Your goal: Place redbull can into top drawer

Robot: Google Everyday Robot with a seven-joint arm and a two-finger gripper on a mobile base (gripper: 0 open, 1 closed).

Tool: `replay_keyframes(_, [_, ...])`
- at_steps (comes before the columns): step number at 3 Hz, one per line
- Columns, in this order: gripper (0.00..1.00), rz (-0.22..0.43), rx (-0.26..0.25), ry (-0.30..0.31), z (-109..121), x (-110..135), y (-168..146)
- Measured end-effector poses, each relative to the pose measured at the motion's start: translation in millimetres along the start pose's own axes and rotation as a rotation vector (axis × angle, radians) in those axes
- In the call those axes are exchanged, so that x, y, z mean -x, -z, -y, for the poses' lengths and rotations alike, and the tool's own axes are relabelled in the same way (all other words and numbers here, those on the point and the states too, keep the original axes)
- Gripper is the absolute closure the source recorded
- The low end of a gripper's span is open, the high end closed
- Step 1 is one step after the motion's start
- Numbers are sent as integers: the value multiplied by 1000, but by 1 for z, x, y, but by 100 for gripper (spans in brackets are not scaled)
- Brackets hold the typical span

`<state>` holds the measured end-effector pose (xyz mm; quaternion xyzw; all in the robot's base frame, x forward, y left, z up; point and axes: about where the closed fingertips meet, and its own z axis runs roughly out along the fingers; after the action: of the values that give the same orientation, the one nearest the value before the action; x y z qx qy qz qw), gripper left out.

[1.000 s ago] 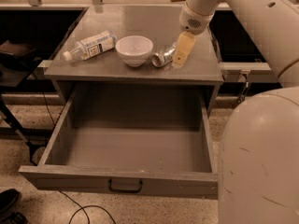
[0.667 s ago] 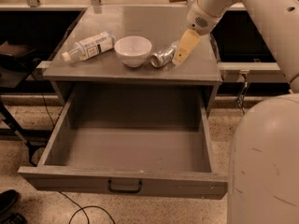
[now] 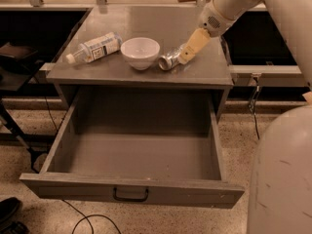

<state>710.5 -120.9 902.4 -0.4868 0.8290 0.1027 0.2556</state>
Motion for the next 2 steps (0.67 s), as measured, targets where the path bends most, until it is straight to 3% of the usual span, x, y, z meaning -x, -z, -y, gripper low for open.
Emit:
replay_keyframes(1, [0,47,3,-77,4,-6,-4])
replay_keyframes(2, [0,101,8,-193,9,-10,-19])
